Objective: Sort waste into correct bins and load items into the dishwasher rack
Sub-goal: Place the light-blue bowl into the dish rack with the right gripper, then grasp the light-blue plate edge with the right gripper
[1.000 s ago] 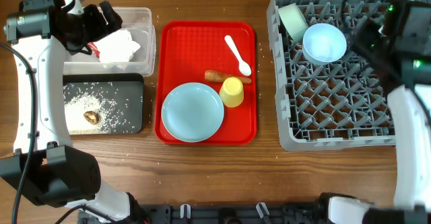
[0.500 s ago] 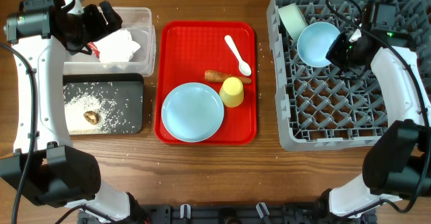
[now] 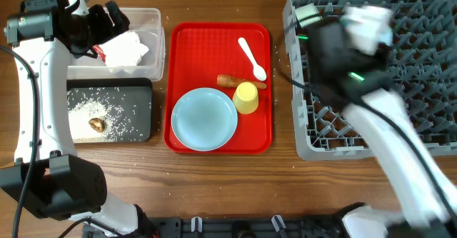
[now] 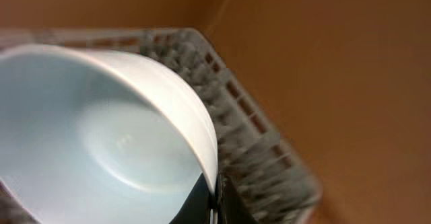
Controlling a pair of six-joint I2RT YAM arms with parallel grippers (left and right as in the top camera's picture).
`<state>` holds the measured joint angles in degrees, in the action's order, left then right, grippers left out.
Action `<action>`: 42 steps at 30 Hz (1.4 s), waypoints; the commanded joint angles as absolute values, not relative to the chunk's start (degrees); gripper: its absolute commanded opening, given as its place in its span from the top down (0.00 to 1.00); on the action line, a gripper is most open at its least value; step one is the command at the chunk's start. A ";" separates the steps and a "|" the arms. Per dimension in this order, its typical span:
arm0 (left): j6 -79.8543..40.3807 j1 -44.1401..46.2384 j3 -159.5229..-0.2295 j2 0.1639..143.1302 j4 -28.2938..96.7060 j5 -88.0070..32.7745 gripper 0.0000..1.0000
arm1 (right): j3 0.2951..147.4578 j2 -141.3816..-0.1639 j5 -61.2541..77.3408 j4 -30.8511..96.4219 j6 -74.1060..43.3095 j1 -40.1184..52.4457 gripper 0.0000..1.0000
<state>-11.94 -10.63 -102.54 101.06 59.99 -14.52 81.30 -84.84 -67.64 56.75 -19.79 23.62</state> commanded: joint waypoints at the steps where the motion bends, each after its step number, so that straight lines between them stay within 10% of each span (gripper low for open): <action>1: -12.47 -11.05 -102.76 101.16 59.88 -15.18 0.00 | 80.29 -97.67 -83.70 55.88 -8.64 24.29 0.96; 19: -12.47 -11.05 -102.76 101.16 59.88 -15.20 0.00 | 80.25 -107.18 -64.36 55.18 -8.56 25.30 0.95; 21: -12.47 -11.05 -102.76 101.16 59.86 -15.20 0.00 | 80.25 -107.15 -63.68 55.35 -8.54 25.34 0.76; 30: -12.47 -11.05 -102.76 101.16 59.88 -15.20 0.00 | 81.62 -106.56 -56.84 55.11 -9.63 29.43 0.49; 33: -12.47 -11.05 -102.76 101.16 59.86 -15.20 0.00 | 86.00 -105.08 -53.63 55.29 -10.55 30.87 0.00; 42: -12.47 -11.05 -102.76 101.16 59.88 -15.18 0.00 | 94.72 -100.22 -4.80 52.60 -10.46 30.92 0.00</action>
<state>-11.94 -10.63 -102.54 101.06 59.99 -14.52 93.01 -102.17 -26.89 55.05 -9.58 30.83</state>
